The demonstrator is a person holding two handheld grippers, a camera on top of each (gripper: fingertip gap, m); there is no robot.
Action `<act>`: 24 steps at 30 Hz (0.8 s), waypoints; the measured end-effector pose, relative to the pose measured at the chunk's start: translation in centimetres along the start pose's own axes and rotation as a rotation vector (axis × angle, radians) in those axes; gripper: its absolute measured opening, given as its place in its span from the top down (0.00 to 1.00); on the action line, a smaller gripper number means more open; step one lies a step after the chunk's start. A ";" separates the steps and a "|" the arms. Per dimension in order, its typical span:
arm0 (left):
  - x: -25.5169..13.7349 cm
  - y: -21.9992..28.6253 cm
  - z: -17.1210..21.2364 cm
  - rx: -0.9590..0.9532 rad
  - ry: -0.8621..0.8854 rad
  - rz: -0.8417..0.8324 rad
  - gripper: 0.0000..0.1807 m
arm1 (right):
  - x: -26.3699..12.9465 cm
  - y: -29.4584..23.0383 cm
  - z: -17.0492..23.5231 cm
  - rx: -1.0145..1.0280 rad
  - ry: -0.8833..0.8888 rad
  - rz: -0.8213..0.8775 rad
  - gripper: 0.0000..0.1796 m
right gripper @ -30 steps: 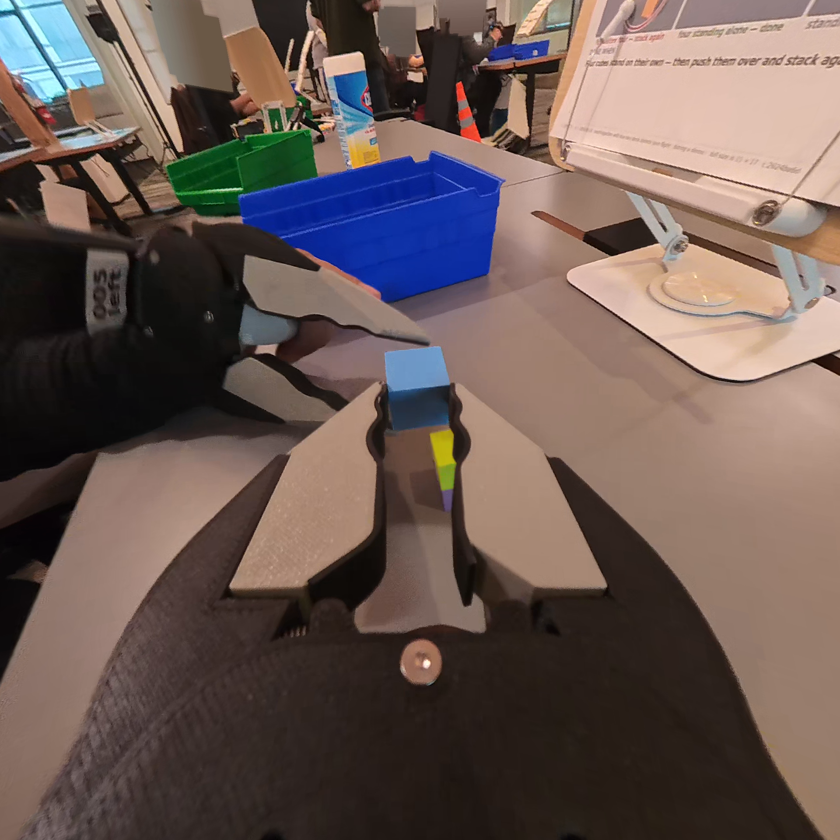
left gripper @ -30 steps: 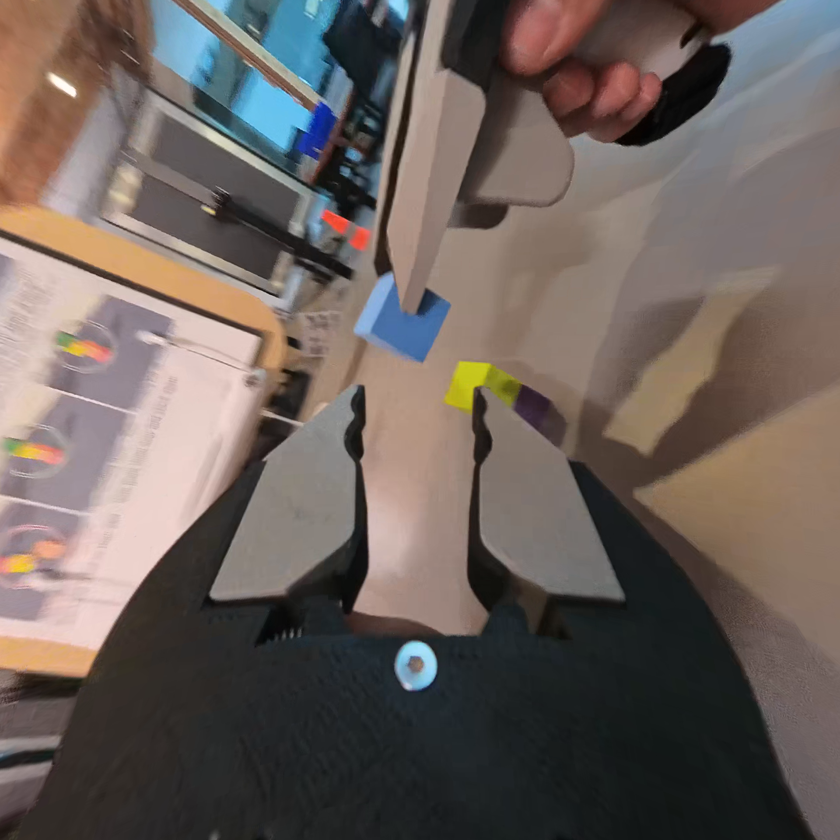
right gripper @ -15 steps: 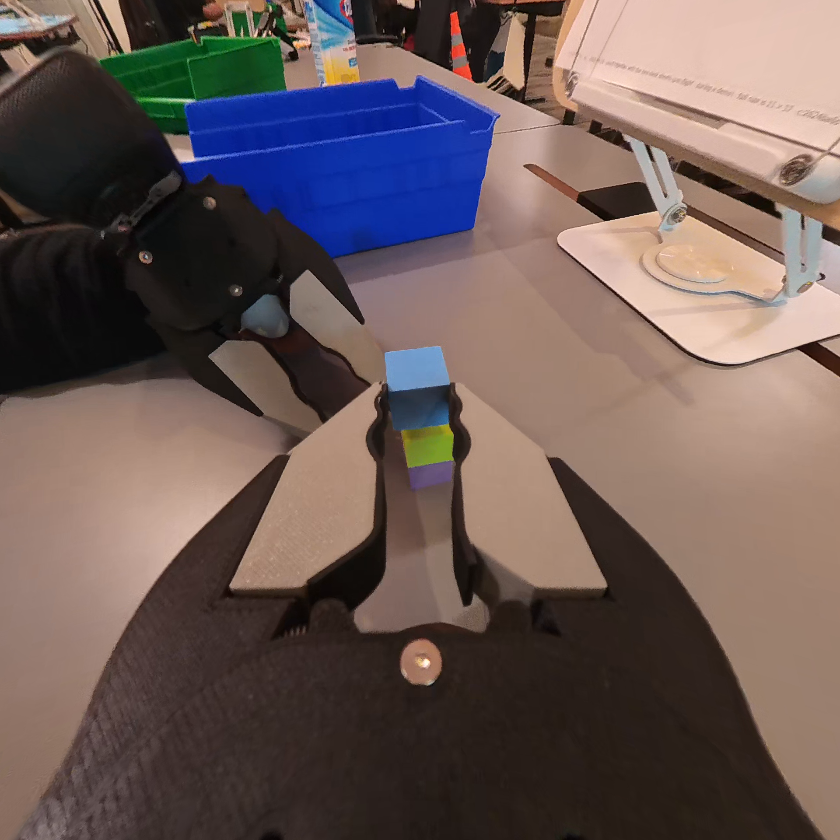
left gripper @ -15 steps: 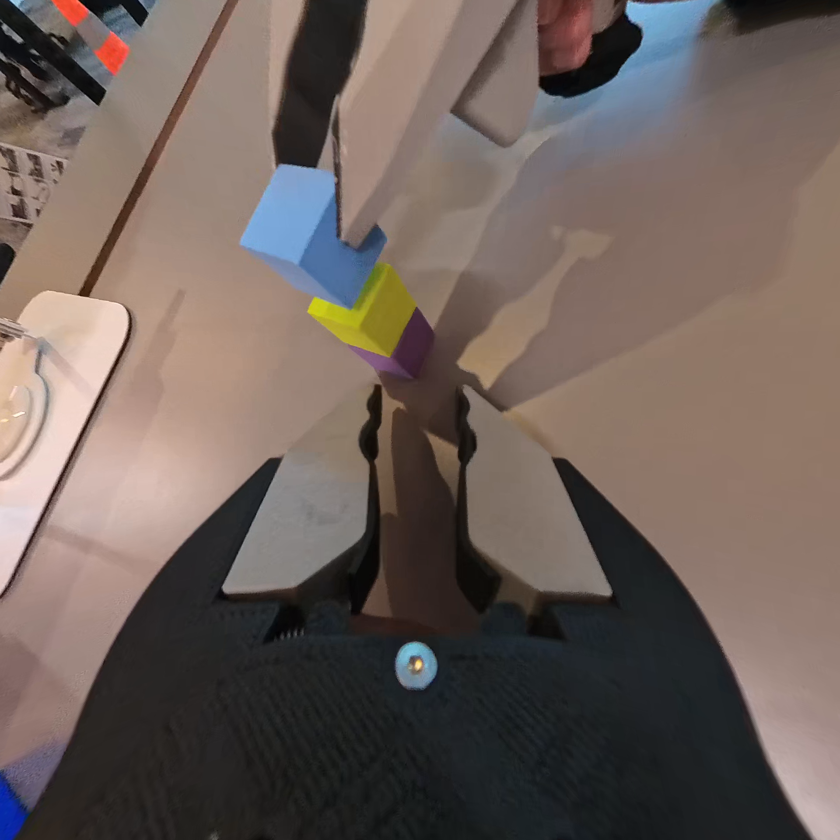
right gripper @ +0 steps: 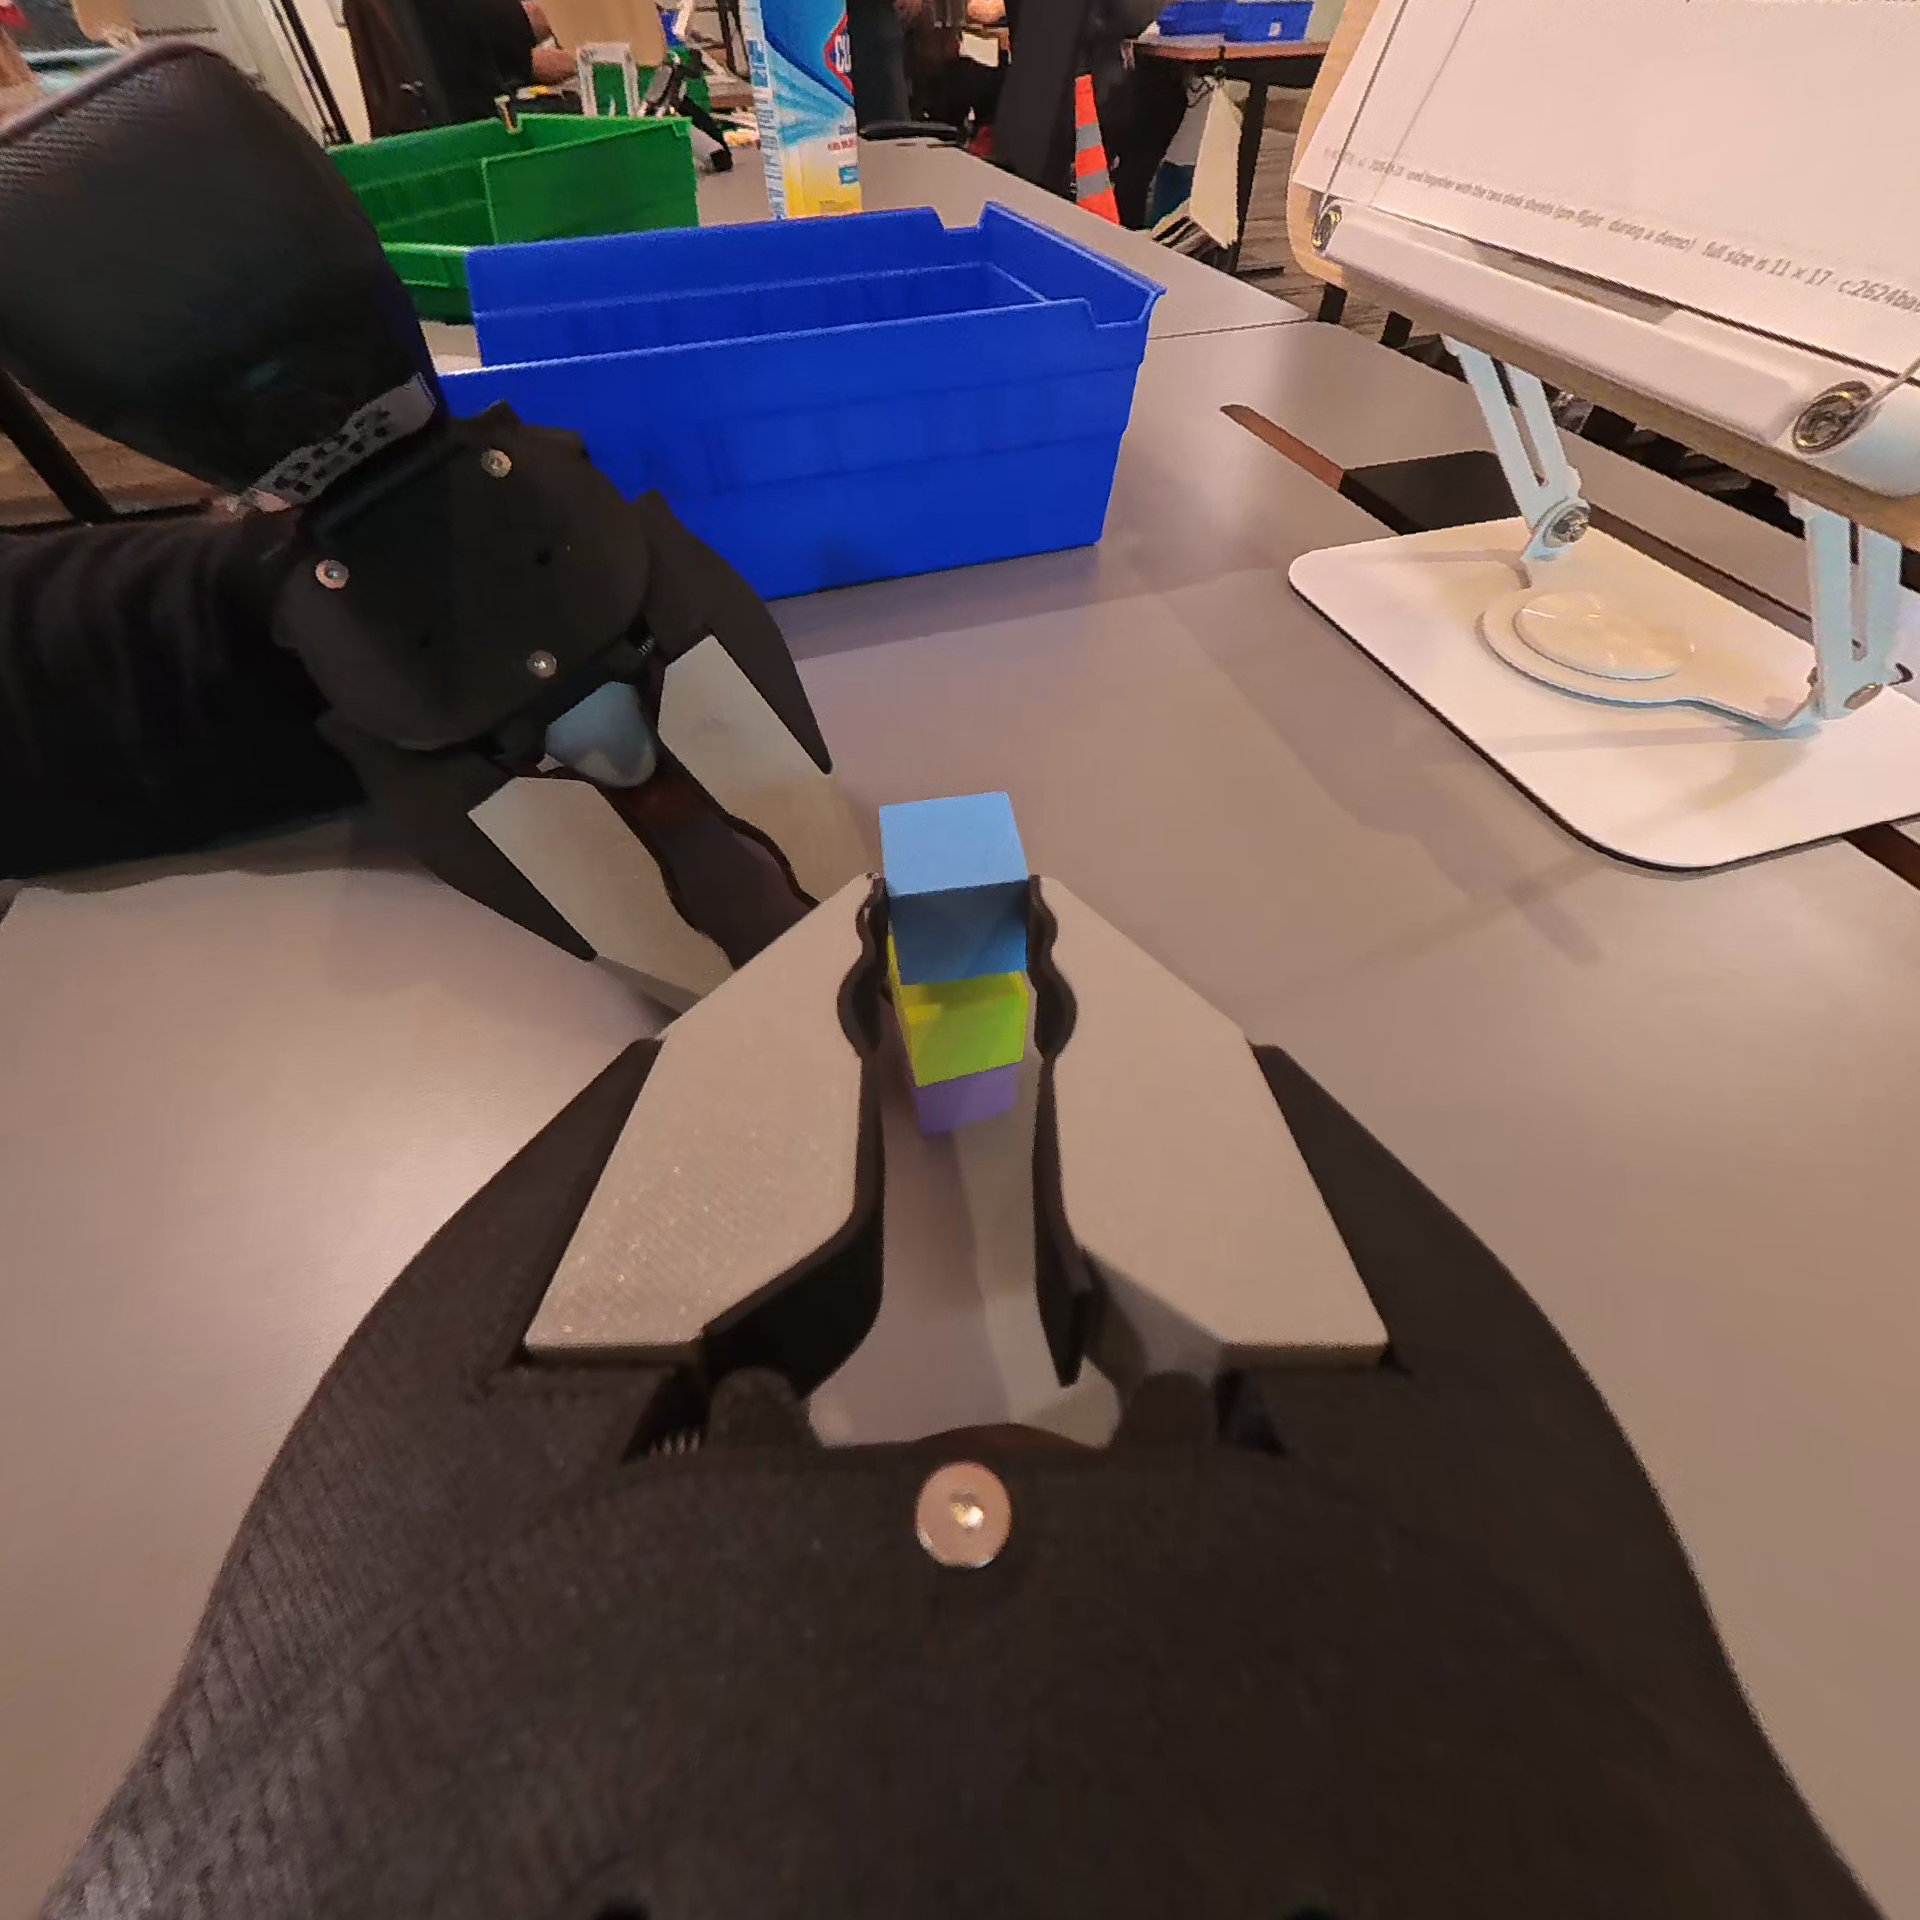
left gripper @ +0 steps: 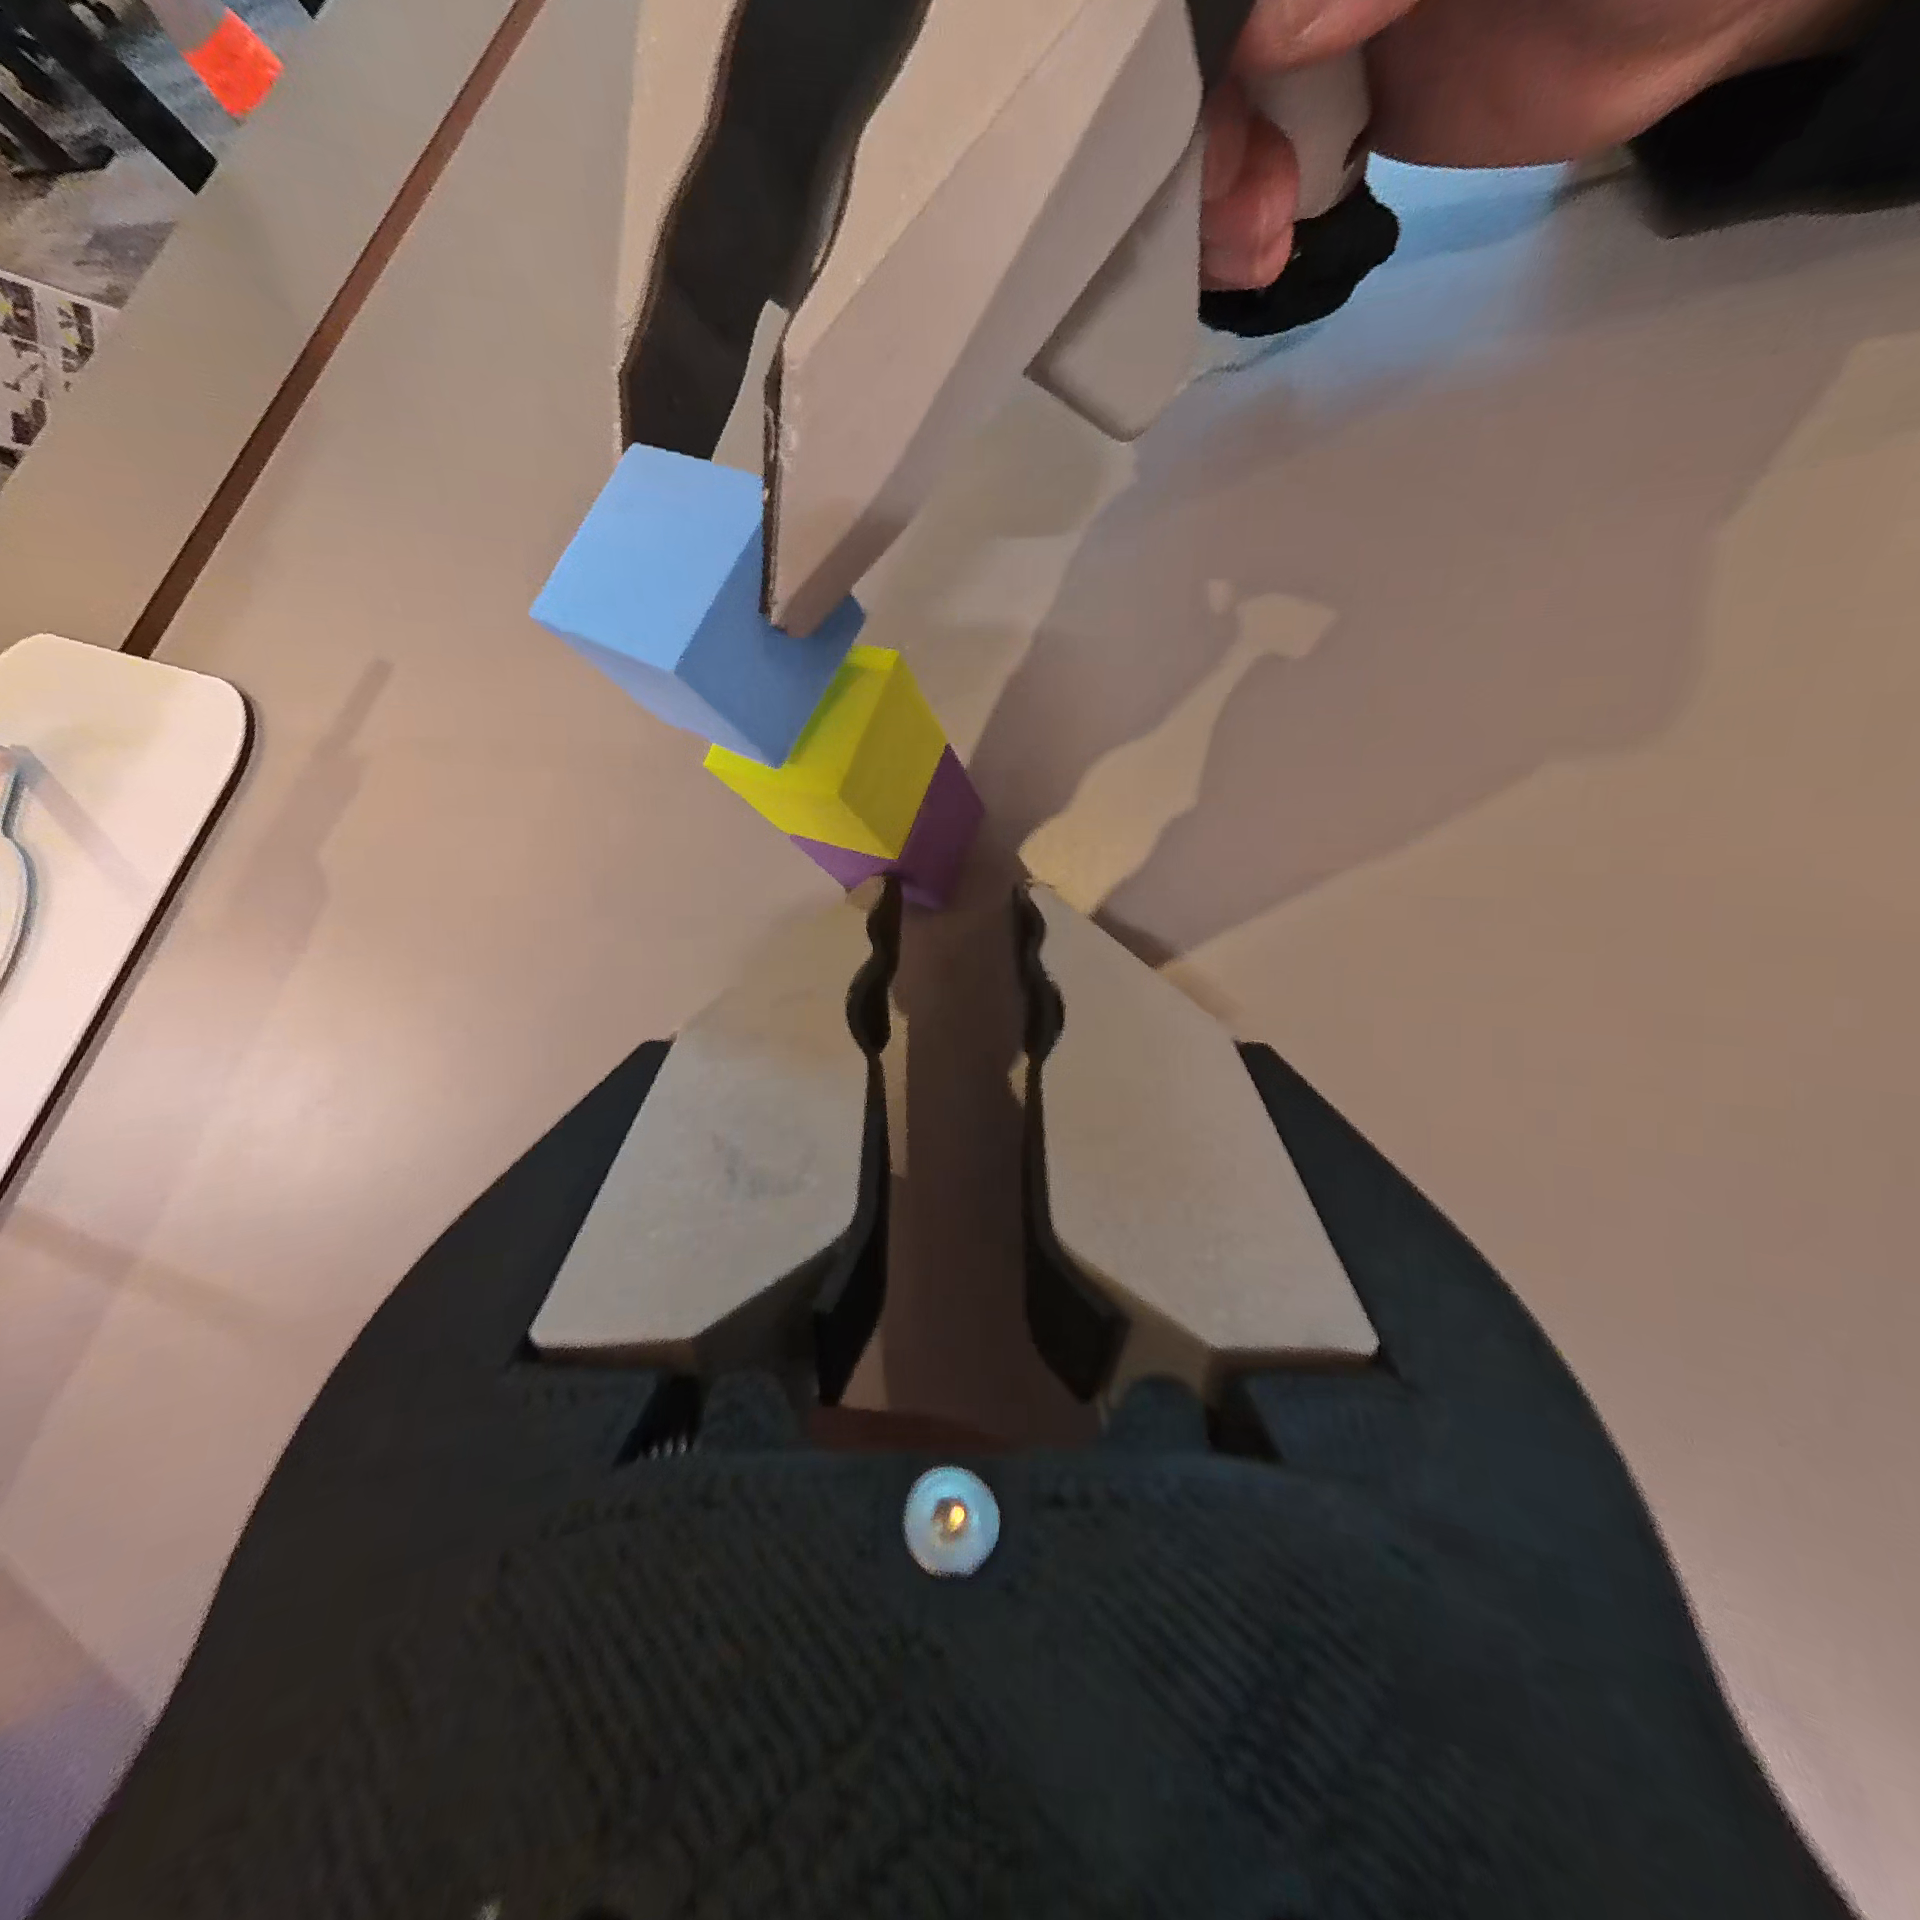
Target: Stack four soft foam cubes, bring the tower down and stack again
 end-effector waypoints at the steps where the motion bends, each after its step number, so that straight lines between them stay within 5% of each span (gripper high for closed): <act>1: 0.0 0.0 0.0 0.003 -0.001 0.001 0.89 | 0.0 0.0 0.0 0.000 -0.001 -0.005 0.87; 24: 0.1 0.1 0.3 0.006 -0.026 0.005 0.88 | 0.2 0.4 0.4 -0.052 -0.011 -0.096 0.87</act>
Point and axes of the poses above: each gripper's, where its closed fingertips meet, x out along the fingers, z out of its underside, y = z × x across the jaws, the point moved 8 cm from there along -x, back along the fingers, and after that the axes turned 9 degrees about z, right-handed, at the moved point
